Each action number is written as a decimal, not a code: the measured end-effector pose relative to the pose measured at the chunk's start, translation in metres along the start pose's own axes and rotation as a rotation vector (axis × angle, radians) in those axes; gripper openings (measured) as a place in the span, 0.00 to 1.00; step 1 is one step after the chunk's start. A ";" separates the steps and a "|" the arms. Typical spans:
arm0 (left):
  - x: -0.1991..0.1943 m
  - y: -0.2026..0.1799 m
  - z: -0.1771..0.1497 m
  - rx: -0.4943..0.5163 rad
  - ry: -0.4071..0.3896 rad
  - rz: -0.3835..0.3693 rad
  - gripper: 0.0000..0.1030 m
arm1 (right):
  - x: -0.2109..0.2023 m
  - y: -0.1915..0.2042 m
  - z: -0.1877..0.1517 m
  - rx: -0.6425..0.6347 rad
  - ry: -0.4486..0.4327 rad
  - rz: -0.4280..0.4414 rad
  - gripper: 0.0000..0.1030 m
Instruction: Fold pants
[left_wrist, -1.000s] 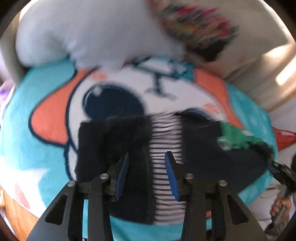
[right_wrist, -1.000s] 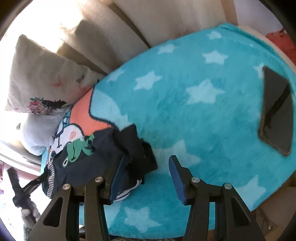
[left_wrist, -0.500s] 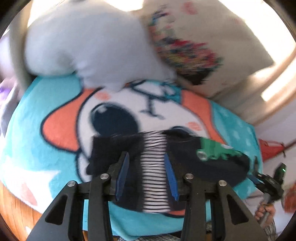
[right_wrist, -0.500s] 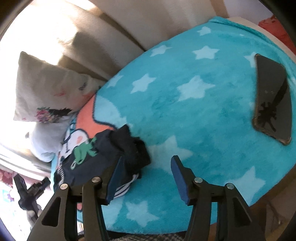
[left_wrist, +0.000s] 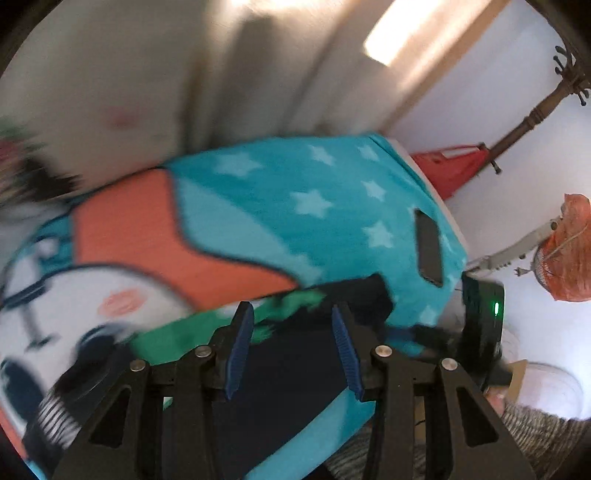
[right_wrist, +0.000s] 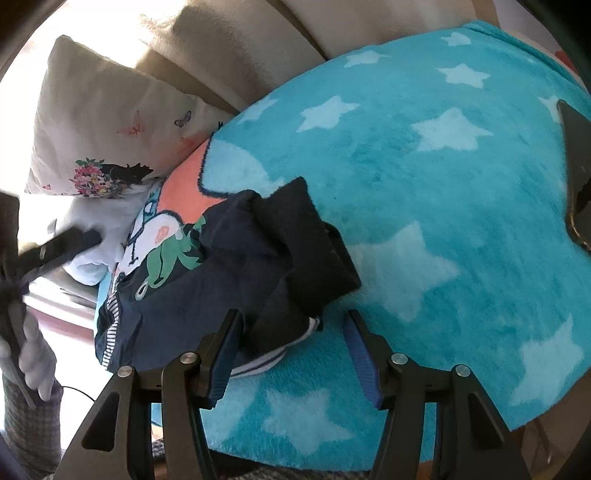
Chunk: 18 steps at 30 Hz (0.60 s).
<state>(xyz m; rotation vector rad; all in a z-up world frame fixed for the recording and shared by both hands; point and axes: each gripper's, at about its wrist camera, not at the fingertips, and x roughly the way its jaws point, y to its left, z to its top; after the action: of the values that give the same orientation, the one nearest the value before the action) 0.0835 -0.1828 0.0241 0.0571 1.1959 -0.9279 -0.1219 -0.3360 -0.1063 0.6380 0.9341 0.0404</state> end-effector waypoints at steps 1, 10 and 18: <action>0.013 -0.004 0.008 0.000 0.022 -0.026 0.42 | 0.001 0.001 0.000 -0.003 -0.001 -0.004 0.59; 0.118 -0.031 0.035 0.023 0.234 -0.112 0.42 | 0.008 0.009 0.000 0.003 -0.024 0.022 0.61; 0.128 -0.054 0.022 0.125 0.295 -0.110 0.13 | 0.005 0.008 0.005 0.032 -0.036 0.047 0.26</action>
<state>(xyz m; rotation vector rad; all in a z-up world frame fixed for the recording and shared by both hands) 0.0733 -0.3027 -0.0483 0.2372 1.4220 -1.1176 -0.1126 -0.3302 -0.1032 0.6882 0.8867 0.0554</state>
